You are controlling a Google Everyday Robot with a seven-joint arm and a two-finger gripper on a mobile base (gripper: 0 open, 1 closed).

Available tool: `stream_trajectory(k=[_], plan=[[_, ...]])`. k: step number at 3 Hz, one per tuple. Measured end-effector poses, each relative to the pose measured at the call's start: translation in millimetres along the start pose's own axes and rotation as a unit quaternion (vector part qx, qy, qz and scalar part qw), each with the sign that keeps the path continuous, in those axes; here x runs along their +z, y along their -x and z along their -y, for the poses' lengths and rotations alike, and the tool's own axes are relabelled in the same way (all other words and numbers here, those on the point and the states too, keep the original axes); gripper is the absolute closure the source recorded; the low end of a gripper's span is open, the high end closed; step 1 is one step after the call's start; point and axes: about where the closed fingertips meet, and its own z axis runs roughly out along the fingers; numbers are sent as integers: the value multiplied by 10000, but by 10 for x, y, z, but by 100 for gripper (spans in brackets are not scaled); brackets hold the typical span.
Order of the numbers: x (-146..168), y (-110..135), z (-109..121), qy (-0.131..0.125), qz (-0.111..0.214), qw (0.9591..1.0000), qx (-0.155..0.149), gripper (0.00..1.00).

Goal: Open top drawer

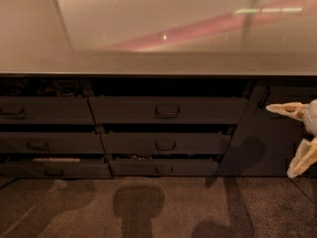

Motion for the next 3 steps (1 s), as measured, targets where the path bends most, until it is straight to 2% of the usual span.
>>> stream_trajectory(k=[1, 2, 3], plan=[[85, 3, -186, -537, 43, 9959, -734, 0], [76, -37, -200, -622, 5, 9919, -1104, 0], [83, -34, -200, -613, 9, 9920, -1103, 0]])
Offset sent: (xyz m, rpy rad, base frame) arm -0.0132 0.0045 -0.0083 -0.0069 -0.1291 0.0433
